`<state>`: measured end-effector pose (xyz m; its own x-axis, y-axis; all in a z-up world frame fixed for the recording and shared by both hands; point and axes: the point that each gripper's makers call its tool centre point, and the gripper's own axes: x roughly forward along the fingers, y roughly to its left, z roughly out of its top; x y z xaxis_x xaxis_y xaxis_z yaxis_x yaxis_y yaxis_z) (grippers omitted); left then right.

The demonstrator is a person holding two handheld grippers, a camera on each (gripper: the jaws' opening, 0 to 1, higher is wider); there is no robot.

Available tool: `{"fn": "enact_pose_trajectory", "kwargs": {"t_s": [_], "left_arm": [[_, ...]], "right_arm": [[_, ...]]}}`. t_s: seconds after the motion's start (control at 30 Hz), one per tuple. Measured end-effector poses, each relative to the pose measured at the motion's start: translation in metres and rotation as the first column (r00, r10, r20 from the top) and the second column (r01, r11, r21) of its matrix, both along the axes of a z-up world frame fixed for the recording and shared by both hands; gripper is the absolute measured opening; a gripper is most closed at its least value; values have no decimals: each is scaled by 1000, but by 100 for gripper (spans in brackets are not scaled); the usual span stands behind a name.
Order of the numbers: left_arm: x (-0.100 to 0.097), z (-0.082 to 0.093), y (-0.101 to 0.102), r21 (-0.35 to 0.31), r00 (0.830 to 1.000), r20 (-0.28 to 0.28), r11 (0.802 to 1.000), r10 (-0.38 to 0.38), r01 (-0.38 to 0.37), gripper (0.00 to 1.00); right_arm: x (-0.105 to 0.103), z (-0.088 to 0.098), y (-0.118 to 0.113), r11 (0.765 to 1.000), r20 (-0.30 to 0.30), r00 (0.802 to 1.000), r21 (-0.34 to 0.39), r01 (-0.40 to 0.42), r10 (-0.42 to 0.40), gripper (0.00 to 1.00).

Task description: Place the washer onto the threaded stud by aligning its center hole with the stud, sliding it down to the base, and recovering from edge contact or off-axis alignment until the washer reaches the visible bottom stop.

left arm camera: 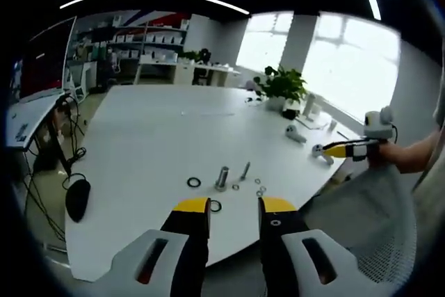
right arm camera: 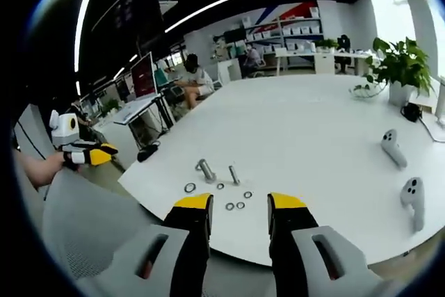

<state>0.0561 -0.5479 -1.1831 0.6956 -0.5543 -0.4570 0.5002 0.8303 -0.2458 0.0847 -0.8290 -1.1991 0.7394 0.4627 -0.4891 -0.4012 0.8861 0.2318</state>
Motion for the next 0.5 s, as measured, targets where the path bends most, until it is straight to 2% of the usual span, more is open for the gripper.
{"fn": "enact_pose_trajectory", "kwargs": {"t_s": [0.03,0.1,0.17,0.2,0.23,0.37,0.5], "left_arm": [[0,0,0,3,1000,2,1000,-2,2,26],[-1,-8,0,59,1000,-15,998,-18,19,25],[-2,-11,1,57,999,-29,998,-19,21,24],[-1,-15,4,58,999,-41,998,-11,13,23],[-3,-21,8,73,997,-81,997,2,4,23],[-3,-16,5,71,998,-59,997,-3,8,23],[-3,-16,9,62,998,-61,998,17,-13,23]], "right_arm": [[0,-1,0,1000,-6,1000,2,0,0,34],[-2,-9,4,1000,-38,999,-8,-23,22,34],[-6,-13,9,999,-71,996,-7,-46,45,34],[-7,-15,9,999,-76,996,-13,-52,51,34],[-7,-15,10,998,-74,996,-17,-55,54,34],[-8,-15,10,998,-80,995,-11,-57,56,34],[-9,-14,11,998,-71,996,-7,-61,60,34]]}}
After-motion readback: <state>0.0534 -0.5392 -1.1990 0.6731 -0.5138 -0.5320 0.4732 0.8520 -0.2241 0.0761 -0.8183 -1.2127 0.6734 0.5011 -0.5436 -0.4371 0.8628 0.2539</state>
